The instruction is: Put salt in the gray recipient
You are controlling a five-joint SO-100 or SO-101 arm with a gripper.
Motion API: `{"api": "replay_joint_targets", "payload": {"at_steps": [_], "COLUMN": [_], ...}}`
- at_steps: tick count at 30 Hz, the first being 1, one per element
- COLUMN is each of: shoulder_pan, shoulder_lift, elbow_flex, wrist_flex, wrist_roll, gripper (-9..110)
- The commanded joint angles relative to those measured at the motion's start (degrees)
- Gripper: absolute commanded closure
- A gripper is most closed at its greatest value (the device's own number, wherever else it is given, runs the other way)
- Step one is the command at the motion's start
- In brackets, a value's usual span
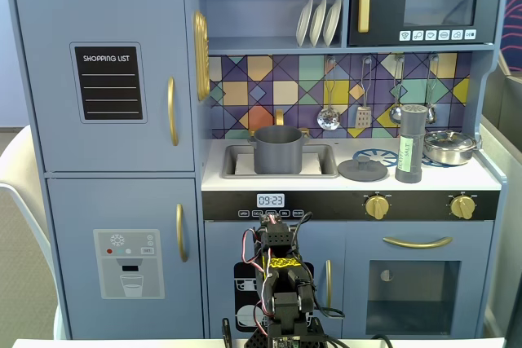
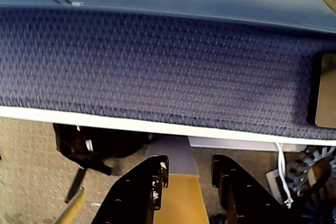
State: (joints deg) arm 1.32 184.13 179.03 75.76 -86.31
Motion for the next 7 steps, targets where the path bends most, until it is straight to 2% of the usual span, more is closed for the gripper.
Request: {"api": "replay_joint_targets", "payload": {"at_steps": [1,7], "shoulder_pan": [1.14,1.14], "shoulder_lift": [0.35,0.35], "elbow_flex": [-0.44,-0.44], "wrist_flex": [0.26,0.26], "wrist_roll": [-1.41,-1.41], "gripper": [98,97]}}
